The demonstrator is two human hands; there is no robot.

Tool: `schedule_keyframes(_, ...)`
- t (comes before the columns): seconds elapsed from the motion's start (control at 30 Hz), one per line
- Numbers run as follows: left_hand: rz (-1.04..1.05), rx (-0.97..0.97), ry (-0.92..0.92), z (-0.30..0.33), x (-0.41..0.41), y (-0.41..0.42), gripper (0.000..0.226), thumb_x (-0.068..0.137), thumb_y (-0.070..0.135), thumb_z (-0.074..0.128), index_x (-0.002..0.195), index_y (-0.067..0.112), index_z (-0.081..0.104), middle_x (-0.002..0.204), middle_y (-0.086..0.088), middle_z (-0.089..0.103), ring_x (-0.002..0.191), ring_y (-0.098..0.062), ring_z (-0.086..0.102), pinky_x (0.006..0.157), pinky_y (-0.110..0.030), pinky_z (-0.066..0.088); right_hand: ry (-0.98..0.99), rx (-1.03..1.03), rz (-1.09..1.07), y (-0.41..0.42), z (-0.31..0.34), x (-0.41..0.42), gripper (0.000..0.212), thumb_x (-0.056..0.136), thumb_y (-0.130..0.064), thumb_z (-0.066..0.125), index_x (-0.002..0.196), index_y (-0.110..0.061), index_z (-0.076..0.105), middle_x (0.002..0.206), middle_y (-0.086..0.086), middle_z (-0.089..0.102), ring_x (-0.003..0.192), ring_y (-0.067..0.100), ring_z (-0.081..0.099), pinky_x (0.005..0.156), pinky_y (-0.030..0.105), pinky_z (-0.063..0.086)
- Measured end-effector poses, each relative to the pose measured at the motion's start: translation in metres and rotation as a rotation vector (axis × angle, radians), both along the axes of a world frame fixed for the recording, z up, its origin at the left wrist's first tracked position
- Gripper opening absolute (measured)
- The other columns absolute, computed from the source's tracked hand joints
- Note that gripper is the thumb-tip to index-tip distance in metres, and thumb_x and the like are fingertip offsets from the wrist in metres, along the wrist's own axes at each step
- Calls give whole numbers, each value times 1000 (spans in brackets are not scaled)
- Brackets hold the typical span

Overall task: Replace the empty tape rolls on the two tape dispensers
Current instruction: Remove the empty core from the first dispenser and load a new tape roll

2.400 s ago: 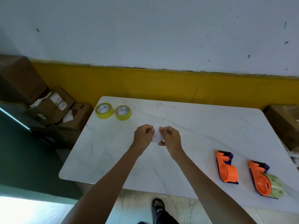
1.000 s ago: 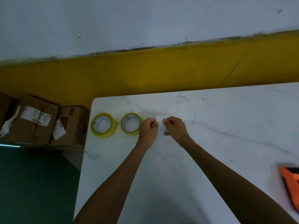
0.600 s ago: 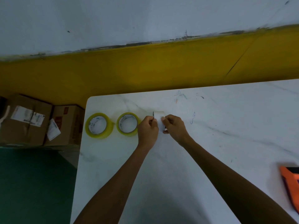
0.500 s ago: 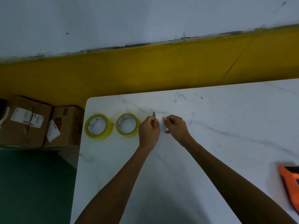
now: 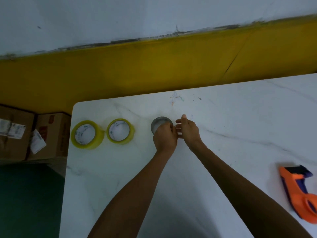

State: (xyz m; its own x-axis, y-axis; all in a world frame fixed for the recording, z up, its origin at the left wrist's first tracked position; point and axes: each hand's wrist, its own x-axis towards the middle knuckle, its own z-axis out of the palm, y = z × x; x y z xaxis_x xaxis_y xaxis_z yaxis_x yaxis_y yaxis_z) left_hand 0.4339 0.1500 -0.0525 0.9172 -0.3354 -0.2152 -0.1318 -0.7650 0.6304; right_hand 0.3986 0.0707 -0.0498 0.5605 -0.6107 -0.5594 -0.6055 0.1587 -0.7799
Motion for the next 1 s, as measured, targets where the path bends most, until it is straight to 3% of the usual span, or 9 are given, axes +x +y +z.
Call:
schedule_keyframes(0.1, -2, 44, -30, 1, 0, -4, 26, 98, 20, 47, 82, 9, 64, 77, -3, 65, 68, -12, 55, 49, -15, 28, -13, 24, 21, 4, 1, 1, 60, 102, -46, 18, 115, -13, 66, 98, 5, 67, 103, 26, 64, 99, 46, 51)
schedule_keyframes(0.2, -42, 69, -49, 3, 1, -6, 24, 98, 20, 48, 89, 7, 66, 86, -7, 70, 77, -18, 66, 58, -20, 42, -7, 4, 33, 8, 2, 1, 61, 102, -46, 16, 114, -13, 67, 98, 4, 66, 103, 23, 63, 102, 46, 49)
schedule_keyframes(0.27, -43, 70, -42, 3, 1, -5, 22, 98, 22, 50, 91, 9, 65, 88, -7, 71, 80, -19, 68, 60, -21, 43, -15, -9, 30, 8, 4, 1, 61, 103, -45, 16, 116, -11, 66, 101, 5, 67, 102, 23, 63, 101, 46, 50)
schedule_keyframes(0.43, 27, -46, -60, 22, 18, 13, 17, 92, 24, 57, 97, 10, 65, 94, -5, 71, 85, -21, 66, 66, -26, 47, -61, -5, -21, 4, 18, 10, 59, 103, -44, 22, 121, -5, 62, 123, 15, 65, 107, 28, 63, 80, 37, 57)
schedule_keyframes(0.6, 78, -64, -140, 41, 58, 62, 16, 83, 11, 59, 97, 7, 66, 91, -13, 72, 85, -29, 67, 69, -35, 50, -114, -66, -26, 7, 48, 29, 57, 103, -43, 24, 117, -5, 63, 118, 16, 66, 102, 25, 62, 96, 51, 53)
schedule_keyframes(0.7, 83, 28, -150, 43, 72, 95, 22, 81, 9, 62, 102, 3, 66, 96, -16, 72, 90, -31, 67, 72, -36, 50, -143, -52, 9, 17, 58, 38, 56, 103, -41, 23, 116, -5, 64, 119, 16, 66, 105, 26, 61, 95, 42, 51)
schedule_keyframes(0.83, 39, 117, -125, 33, 72, 123, 11, 82, 15, 62, 83, 4, 62, 83, -15, 66, 82, -33, 64, 63, -38, 48, -162, -6, 24, 33, 51, 43, 54, 104, -39, 24, 118, -4, 63, 121, 17, 65, 108, 30, 62, 82, 33, 52)
schedule_keyframes(0.93, -21, 242, -20, 20, 68, 131, 20, 87, 18, 58, 100, 5, 64, 101, -16, 67, 98, -33, 64, 73, -40, 52, -156, 8, 7, 43, 42, 39, 53, 104, -38, 25, 113, -3, 65, 113, 19, 66, 103, 30, 62, 74, 30, 54)
schedule_keyframes(1.0, -56, 322, 44, 13, 66, 132, 29, 91, 14, 52, 117, 5, 62, 118, -19, 64, 112, -35, 60, 87, -41, 51, -153, 1, 6, 47, 36, 35, 53, 104, -38, 25, 106, -5, 66, 108, 19, 67, 96, 26, 62, 77, 34, 55)
